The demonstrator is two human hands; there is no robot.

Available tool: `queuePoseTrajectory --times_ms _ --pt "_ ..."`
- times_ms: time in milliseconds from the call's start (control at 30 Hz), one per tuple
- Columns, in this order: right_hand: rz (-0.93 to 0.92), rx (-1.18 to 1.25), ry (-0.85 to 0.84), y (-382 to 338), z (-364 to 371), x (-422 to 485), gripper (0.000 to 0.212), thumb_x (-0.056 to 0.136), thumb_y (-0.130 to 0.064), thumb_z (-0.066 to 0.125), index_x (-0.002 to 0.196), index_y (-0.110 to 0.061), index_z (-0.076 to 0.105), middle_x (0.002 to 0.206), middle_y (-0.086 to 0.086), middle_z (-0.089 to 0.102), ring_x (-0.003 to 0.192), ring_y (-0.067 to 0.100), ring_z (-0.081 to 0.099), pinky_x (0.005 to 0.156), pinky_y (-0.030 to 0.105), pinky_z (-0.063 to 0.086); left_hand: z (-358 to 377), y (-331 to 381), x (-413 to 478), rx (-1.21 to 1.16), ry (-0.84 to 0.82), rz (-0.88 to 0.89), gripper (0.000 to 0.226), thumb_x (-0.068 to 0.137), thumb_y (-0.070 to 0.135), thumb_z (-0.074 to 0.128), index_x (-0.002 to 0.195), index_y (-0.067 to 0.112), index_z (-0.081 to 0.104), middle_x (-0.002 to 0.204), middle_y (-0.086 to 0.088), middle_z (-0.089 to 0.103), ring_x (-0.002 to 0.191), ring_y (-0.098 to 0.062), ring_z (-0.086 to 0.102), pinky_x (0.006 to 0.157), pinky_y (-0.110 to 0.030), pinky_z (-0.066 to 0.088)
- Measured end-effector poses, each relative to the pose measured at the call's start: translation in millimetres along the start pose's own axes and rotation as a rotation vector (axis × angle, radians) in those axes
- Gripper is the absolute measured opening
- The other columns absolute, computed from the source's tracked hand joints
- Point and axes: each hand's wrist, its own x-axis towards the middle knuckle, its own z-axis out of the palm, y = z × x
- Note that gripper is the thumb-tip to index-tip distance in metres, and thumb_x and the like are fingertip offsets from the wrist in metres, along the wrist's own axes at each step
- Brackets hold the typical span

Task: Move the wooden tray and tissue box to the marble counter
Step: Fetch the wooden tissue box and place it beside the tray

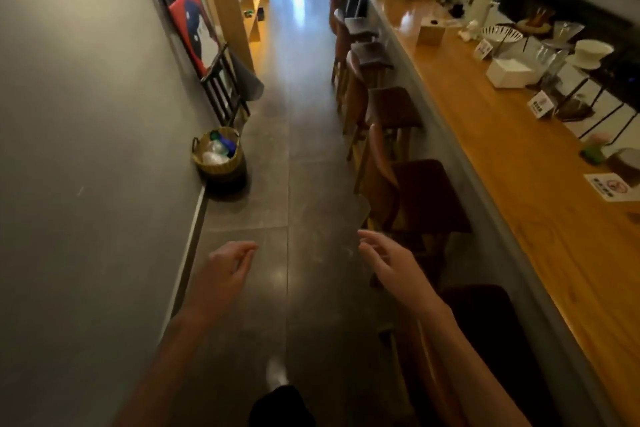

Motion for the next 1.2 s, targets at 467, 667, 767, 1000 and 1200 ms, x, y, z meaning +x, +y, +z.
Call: queuePoseTrajectory --times_ms 467,667,767,1000,1200 --pt "0.123 -0.278 0.511 -56.8 -135.7 452.0 0.052 0.100 -0.049 0.047 0.145 -0.024 0.052 0.136 -0.001 0.063 0.124 0.016 0.058 0.104 0.038 0.048 -37.3 49.8 618.5 0.065 -0.065 0.562 0.017 0.095 0.019 0.064 0.108 0.018 0.075 0.105 0.000 0.074 0.092 -0.020 0.072 0.082 -0.033 0.056" --pt "0.197 -0.332 0.646 -25.0 -224.2 641.6 0.056 0.099 -0.056 0.044 0.146 -0.027 0.049 0.137 -0.003 0.062 0.124 0.017 0.059 0.101 0.036 0.048 5.6 131.6 863.9 0.121 -0.139 0.794 0.023 0.100 0.028 0.054 0.113 0.023 0.072 0.109 0.007 0.071 0.090 -0.010 0.066 0.086 -0.035 0.056" --pt "0.233 -0.340 0.693 -14.4 -267.3 743.2 0.057 0.100 -0.054 0.044 0.147 -0.023 0.049 0.138 0.001 0.062 0.123 0.021 0.059 0.094 0.032 0.045 29.9 165.3 971.1 0.043 -0.177 0.808 0.021 0.100 0.026 0.055 0.111 0.024 0.072 0.101 0.014 0.066 0.081 0.004 0.059 0.083 -0.024 0.052" --pt "0.385 -0.160 0.621 11.1 -344.3 953.4 0.066 0.098 -0.062 0.042 0.155 -0.029 0.033 0.158 0.002 0.041 0.145 0.026 0.038 0.115 0.047 0.035 92.1 227.6 1201.3 0.112 -0.475 0.784 0.021 0.098 0.024 0.056 0.110 0.030 0.072 0.103 0.012 0.068 0.083 0.004 0.063 0.083 -0.026 0.057" --pt "0.644 -0.173 0.799 74.1 -390.7 1085.2 0.060 0.101 -0.054 0.045 0.153 -0.026 0.037 0.152 0.007 0.050 0.138 0.030 0.047 0.106 0.044 0.042 171.1 308.9 1371.2 0.243 -0.607 0.905 0.028 0.101 0.026 0.050 0.124 0.024 0.066 0.121 0.004 0.066 0.109 -0.014 0.063 0.095 -0.036 0.052"
